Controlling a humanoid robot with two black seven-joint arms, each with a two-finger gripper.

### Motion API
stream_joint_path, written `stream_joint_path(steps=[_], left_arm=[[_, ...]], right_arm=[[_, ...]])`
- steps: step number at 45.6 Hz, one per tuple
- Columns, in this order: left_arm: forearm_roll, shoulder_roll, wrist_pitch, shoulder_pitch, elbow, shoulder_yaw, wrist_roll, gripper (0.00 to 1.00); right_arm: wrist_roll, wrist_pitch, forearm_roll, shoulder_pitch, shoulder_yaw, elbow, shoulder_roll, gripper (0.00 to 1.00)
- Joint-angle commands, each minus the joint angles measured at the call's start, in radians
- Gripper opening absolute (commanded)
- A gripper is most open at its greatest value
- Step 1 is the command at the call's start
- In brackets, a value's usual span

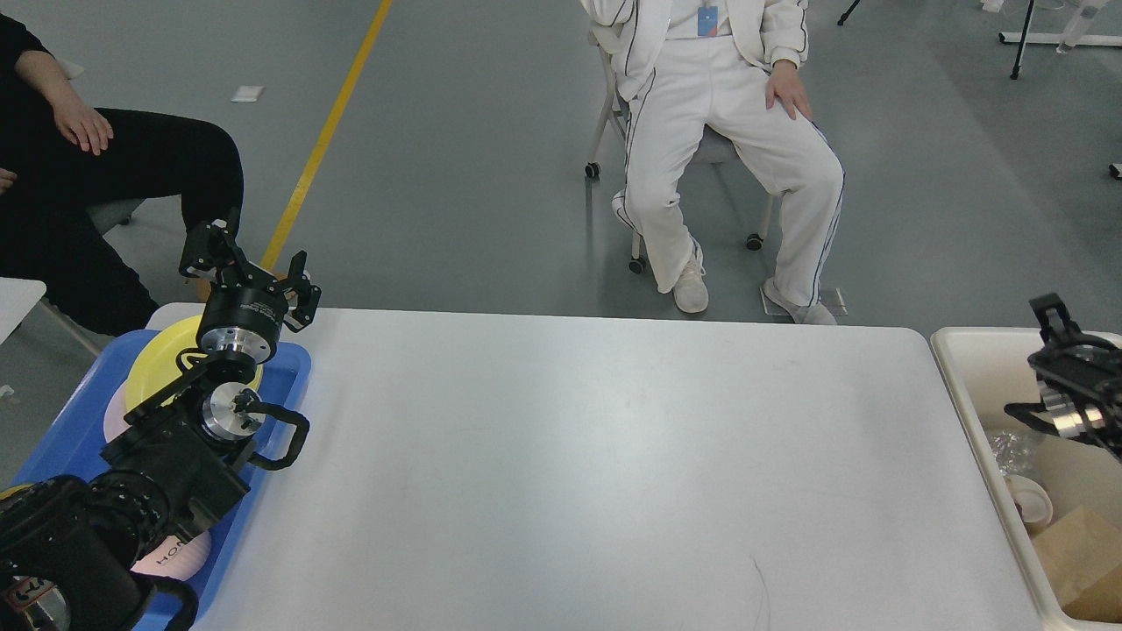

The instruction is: Tidy desktop

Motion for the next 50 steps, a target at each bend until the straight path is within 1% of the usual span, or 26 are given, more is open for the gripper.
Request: stream_joint_path(steps=[1,4,7,9,11,15,16,17,19,20,22,27,30,41,50], left_arm=[[0.0,0.0,0.0,0.0,0.0,0.0,0.0,0.96],[0.0,0.0,0.0,0.0,0.0,0.0,0.0,0.96],[0.0,0.0,0.0,0.0,0.0,0.0,0.0,0.96],[-0.001,0.0,0.0,0.0,0.0,0.0,0.0,0.96],[0.0,0.0,0.0,0.0,0.0,0.0,0.0,0.96],[0.0,0.0,0.0,0.0,0.0,0.0,0.0,0.96],[-0.001,0.0,0.0,0.0,0.0,0.0,0.0,0.96],[0.0,0.0,0.0,0.0,0.0,0.0,0.0,0.96],[0.0,0.0,0.0,0.0,0.0,0.0,0.0,0.96],[0.0,0.0,0.0,0.0,0.0,0.0,0.0,0.96],[0.0,0.0,0.0,0.0,0.0,0.0,0.0,0.96],[0.0,0.0,-0.001,0.0,0.0,0.0,0.0,0.96],[-0.001,0.0,0.0,0.0,0.0,0.0,0.0,0.96],[0.0,0.0,0.0,0.0,0.0,0.0,0.0,0.96],[0.0,0.0,-0.001,0.0,0.0,0.0,0.0,0.96]], right_arm=[[0.014,0.003,-0.007,-0.015,0.408,0.084,0.062,1.0],[0.04,0.006,-0.007,-0.042,0.537,0.13,0.088,1.0],[0.095,0.01,-0.009,-0.071,0.612,0.159,0.097,1.0],[0.153,0.018,-0.012,-0.085,0.64,0.176,0.116,1.0],[0.225,0.029,-0.012,-0.099,0.649,0.191,0.142,1.0],[0.391,0.046,-0.012,-0.125,0.656,0.2,0.176,1.0],[0.426,0.049,-0.012,-0.13,0.657,0.201,0.179,1.0],[0.472,0.053,-0.012,-0.14,0.666,0.202,0.18,1.0],[0.503,0.064,-0.011,-0.156,0.691,0.204,0.18,1.0],[0.511,0.076,-0.009,-0.164,0.708,0.205,0.185,1.0],[0.511,0.128,-0.009,-0.179,0.747,0.205,0.192,1.0],[0.511,0.343,-0.007,-0.22,0.83,0.208,0.246,1.0],[0.511,0.418,0.0,-0.231,0.87,0.207,0.268,1.0],[0.511,0.422,0.017,-0.25,0.893,0.179,0.297,1.0],[0.511,0.423,0.131,-0.246,0.892,0.139,0.323,1.0]])
